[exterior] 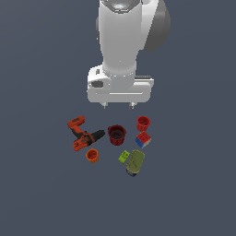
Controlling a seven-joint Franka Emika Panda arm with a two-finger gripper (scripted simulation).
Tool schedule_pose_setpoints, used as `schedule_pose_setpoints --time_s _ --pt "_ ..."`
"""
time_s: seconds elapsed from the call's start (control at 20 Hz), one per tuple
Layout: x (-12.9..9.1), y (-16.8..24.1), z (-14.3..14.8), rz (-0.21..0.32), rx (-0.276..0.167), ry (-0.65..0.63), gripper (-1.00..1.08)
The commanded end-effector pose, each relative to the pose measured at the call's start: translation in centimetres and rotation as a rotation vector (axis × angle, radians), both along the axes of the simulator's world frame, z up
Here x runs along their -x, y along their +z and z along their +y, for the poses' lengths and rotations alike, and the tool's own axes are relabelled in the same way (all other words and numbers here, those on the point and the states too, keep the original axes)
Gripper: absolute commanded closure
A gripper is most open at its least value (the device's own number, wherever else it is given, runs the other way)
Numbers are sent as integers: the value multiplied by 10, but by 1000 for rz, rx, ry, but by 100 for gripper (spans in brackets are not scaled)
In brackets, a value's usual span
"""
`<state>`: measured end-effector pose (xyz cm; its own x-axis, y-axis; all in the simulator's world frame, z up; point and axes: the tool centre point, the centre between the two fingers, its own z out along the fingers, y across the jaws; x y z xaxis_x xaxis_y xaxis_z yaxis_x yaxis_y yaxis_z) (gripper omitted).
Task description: Pick up a designated object from a clutter of objects.
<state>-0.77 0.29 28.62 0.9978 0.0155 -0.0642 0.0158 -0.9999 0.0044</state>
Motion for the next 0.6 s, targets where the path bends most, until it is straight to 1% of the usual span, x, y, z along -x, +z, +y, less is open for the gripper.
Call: schedule_pose_setpoints --time_s 0.0,0.15,0.4,0.55 --pt "0 0 0 0 0 0 -92" --pt "-1 0 3 -3 3 16 -92" --pt "-4 1 16 -13 17 78 -92" --pt "-4 1 17 -14 18 81 -92"
